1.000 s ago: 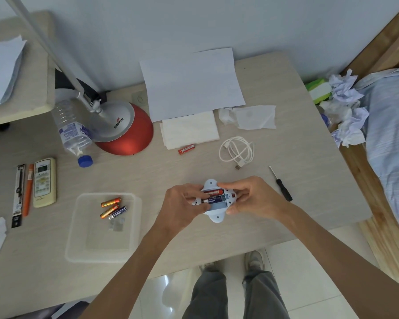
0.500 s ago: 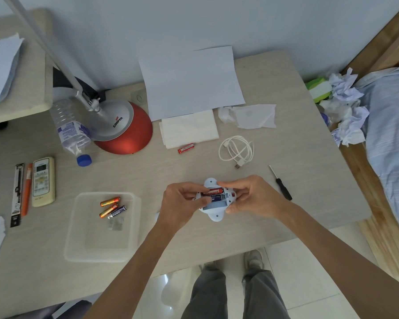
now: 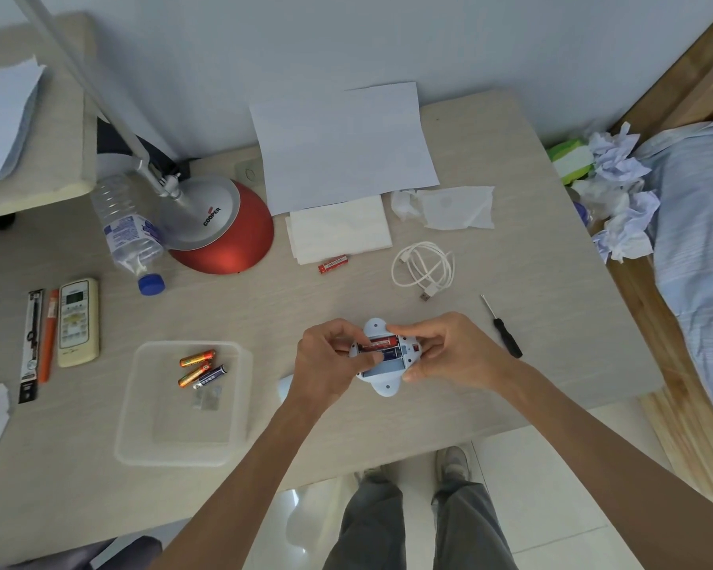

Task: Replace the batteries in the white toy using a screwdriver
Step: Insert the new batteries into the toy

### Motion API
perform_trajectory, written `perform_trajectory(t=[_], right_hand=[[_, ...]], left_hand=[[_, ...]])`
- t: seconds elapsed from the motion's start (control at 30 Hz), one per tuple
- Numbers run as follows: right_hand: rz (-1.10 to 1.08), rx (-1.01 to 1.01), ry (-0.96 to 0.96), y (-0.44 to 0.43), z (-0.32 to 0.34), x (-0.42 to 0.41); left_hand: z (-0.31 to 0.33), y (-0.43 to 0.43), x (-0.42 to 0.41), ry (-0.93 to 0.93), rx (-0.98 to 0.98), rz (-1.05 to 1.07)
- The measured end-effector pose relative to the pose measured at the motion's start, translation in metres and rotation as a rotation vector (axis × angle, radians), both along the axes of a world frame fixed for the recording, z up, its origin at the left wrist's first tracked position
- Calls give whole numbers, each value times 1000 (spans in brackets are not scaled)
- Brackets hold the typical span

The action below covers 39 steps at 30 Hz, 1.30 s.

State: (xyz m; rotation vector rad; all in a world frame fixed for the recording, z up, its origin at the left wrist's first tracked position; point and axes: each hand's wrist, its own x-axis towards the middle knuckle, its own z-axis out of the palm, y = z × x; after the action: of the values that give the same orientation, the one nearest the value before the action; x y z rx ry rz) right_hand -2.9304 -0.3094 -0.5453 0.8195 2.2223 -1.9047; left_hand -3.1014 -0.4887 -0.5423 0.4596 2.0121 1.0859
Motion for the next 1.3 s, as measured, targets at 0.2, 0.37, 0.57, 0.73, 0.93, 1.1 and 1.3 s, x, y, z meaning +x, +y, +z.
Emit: perform_trajectory(t=[0.2,0.37,0.57,0.73,0.93,1.1,1.3], right_hand=[[-2,-4,-26,1,0,1],[-1,13,-38,-2,1,-1],[-15,-5,-45,-4,1,1],[5,5,-41,-2,3,-1],[4,16,-38,-2,3,0],[0,24,-31,-3,4,-1],[4,45,-19,-3,5,0]], left_hand=[[14,-3,-8,-39,40,-14],[24,6,-51,271,43,-52],[-5,51,-101,712,-69,-318],[-19,67,-101,773,-86,-396],[-18,51,-85,718,-17,-336],[18,24,-57,396,119,-188],[48,-13,-20,214,180,-190]])
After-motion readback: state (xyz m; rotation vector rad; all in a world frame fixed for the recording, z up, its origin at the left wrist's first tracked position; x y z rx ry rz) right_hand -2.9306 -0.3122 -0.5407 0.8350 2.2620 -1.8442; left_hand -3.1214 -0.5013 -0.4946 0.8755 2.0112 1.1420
